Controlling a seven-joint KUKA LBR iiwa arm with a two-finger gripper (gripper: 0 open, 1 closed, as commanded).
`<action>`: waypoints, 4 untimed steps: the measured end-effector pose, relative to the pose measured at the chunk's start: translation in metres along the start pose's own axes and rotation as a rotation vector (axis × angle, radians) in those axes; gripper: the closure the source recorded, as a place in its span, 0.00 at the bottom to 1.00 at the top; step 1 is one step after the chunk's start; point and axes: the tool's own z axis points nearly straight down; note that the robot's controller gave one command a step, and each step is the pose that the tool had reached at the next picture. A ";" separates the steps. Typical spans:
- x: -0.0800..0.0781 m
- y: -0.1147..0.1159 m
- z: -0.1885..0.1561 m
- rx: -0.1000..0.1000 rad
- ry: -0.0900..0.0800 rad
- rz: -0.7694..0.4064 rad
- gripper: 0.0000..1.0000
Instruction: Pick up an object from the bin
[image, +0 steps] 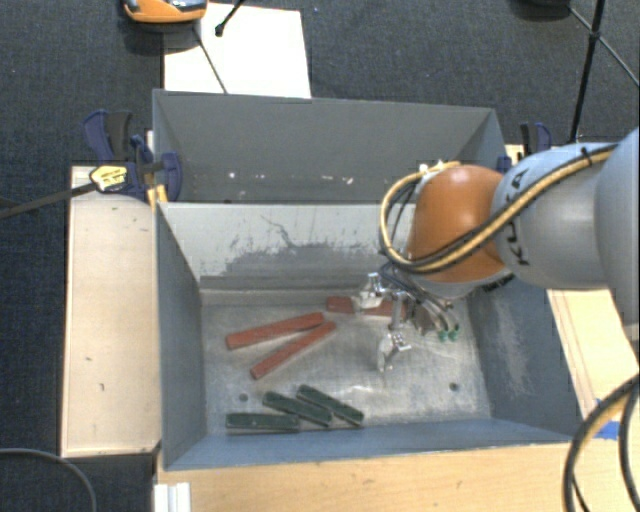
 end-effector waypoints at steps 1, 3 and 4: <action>-0.002 0.011 -0.008 0.005 0.004 -0.049 0.00; -0.011 0.070 0.002 0.001 -0.007 0.179 1.00; -0.018 0.088 -0.204 0.000 0.002 -0.030 1.00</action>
Offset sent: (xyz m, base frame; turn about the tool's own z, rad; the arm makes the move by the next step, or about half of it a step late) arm -0.0064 0.0717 -0.0075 0.1775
